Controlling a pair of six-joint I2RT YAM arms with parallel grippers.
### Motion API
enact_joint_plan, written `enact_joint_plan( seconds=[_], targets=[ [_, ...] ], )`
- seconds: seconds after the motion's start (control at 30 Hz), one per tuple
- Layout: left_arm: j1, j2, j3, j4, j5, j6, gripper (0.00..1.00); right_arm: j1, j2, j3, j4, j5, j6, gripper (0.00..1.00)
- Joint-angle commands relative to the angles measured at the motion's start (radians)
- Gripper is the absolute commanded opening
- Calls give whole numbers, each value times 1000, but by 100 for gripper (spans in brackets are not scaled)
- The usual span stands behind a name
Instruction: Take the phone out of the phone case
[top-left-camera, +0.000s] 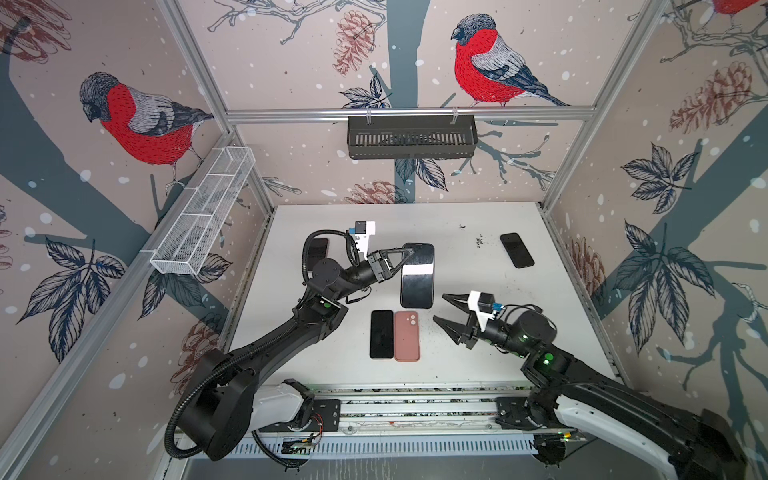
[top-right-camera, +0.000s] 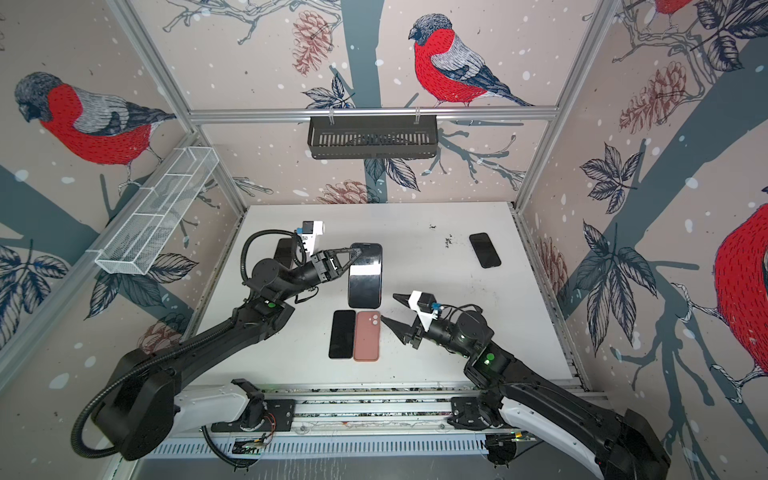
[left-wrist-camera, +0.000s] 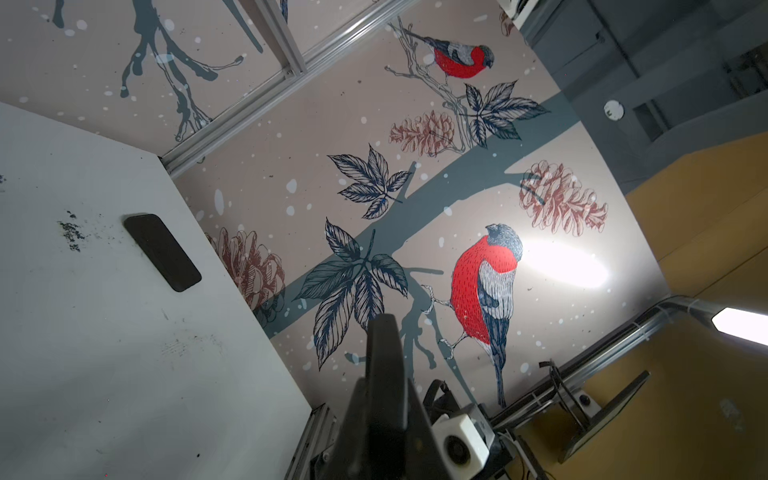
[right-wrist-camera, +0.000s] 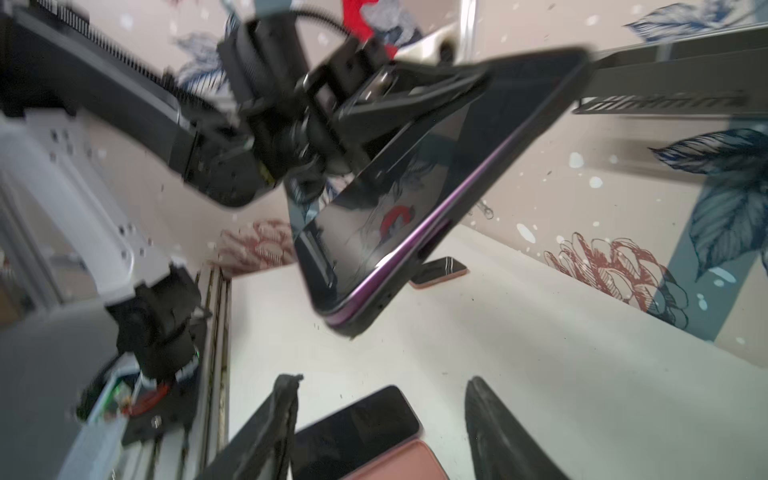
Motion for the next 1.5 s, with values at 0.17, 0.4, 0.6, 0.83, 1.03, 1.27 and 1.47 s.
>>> enact_joint_plan(
  seconds=[0.17, 0.4, 0.6, 0.83, 1.03, 1.27, 1.47],
  targets=[
    [-206, 19, -160, 380, -551, -267, 0, 8, -74, 0, -12, 65, 598, 63],
    [-262, 13, -172, 401, -644, -231, 0, 17, -86, -96, 141, -2, 683, 55],
    [-261, -3, -204, 412, -672, -214, 0, 36, -105, -137, 196, -9, 695, 54],
    [-261, 20, -200, 434, -661, -208, 0, 54, -83, -137, 255, -23, 697, 54],
    [-267, 42, -201, 465, -656, -202, 0, 65, -42, -126, 264, -15, 689, 54],
    [-279, 77, -197, 500, -648, -196, 0, 71, -29, -122, 272, -6, 678, 54],
    [-286, 122, -199, 555, -644, -203, 0, 71, -21, -116, 259, -3, 675, 54]
  ],
)
